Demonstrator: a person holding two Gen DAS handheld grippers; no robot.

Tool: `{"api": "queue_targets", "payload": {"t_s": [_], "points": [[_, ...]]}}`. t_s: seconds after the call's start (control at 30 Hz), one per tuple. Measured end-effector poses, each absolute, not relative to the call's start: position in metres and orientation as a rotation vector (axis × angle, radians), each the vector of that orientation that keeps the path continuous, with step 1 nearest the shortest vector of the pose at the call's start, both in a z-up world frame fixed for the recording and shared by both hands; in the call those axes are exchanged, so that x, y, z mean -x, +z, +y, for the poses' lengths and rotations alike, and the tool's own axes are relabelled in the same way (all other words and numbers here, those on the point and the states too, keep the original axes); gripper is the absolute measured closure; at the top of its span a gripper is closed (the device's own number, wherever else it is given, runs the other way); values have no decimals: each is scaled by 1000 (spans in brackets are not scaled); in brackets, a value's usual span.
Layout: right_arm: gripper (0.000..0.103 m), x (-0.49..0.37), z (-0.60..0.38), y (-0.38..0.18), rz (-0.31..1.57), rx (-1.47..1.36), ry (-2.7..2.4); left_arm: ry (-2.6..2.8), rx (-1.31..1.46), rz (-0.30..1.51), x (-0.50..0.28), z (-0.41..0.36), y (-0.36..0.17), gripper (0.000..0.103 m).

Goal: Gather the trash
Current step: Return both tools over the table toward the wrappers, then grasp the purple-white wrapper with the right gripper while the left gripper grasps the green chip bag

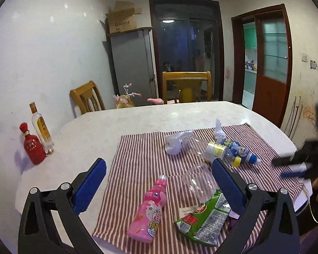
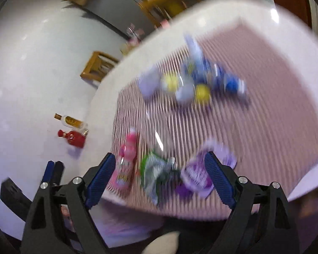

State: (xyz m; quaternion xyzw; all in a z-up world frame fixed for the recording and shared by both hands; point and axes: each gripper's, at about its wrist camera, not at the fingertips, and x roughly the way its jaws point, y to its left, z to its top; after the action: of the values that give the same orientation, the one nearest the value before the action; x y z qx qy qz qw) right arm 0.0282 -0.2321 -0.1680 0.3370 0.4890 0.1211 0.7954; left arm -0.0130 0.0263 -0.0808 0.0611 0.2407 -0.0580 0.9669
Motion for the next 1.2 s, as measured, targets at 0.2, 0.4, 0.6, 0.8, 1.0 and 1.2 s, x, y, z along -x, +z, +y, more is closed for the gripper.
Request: {"api": "queue_targets", "payload": {"t_s": [0.2,0.4,0.6,0.8,1.0,1.2], "points": [[29,-12,-249,-251,1227,-1033,212,-113,-117,498,11,34,-84,6],[35,-1,-247,-279,1258,-1102,188,-123,-134,515,8,31,-91,6],[40,-3,-244,-293,1197,-1147,195,-139,-138,554,3,28,-100,6],[54,-24,-232,-292,1130,-1103,193,-148,-155,573,1,25,-104,6],[82,-42,-225,-299,1143,-1051,182,-230,-211,649,-3,17,-119,6],[85,-41,-230,-279,1099,-987,202,-480,-167,788,-12,-3,-155,6]]}}
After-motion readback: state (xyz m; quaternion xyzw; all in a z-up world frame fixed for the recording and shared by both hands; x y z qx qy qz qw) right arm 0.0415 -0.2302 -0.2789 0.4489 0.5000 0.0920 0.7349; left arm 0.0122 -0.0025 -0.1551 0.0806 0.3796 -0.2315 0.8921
